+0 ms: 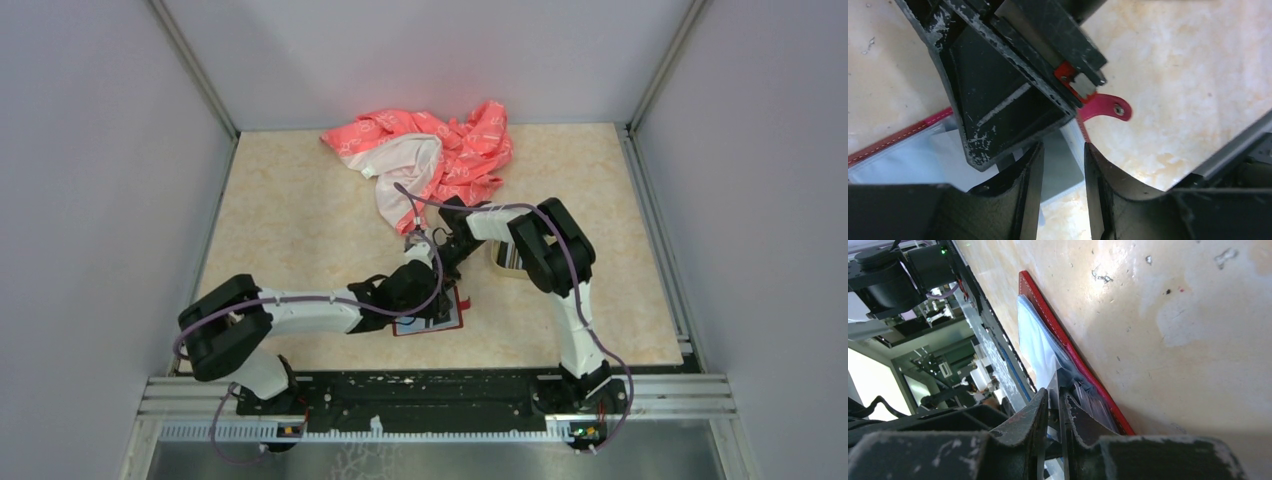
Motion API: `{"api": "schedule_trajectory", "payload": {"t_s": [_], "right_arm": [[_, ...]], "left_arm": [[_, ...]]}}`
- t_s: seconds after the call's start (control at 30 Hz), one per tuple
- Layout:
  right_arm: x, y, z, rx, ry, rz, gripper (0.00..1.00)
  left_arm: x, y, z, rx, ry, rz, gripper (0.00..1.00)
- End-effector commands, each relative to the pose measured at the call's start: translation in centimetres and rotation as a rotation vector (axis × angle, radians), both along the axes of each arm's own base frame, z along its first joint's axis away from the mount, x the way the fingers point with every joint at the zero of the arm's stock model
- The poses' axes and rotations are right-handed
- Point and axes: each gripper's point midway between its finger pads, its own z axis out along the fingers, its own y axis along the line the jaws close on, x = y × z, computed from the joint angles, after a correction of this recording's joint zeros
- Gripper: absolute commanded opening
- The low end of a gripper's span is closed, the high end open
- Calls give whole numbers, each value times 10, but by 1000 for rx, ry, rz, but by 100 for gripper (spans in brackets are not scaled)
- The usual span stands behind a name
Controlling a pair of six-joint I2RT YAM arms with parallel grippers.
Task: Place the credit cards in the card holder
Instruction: Insert the credit card into the card holder.
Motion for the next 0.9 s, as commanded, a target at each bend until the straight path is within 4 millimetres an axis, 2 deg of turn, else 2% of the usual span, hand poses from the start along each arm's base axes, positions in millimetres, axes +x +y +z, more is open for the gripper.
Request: {"api": "schedule_trajectory", "payload": {"t_s": [0.0, 0.13, 0.43, 0.7, 0.87], "right_arm": [[11, -8, -34, -86, -121, 35, 16], [11, -8, -34, -87, -121, 36, 17], [13, -9, -28, -79, -144, 42, 20], [17, -9, -22, -77, -172, 49, 24], [24, -12, -12, -71, -221, 46, 28]], "left_arm": [[11, 5, -12, 113, -20, 59, 42], [16, 12, -15, 175, -41, 103, 42], [14, 35, -34, 320, -22, 171, 43], [16, 44, -35, 342, -31, 213, 45], [15, 47, -39, 347, -21, 226, 45]]}}
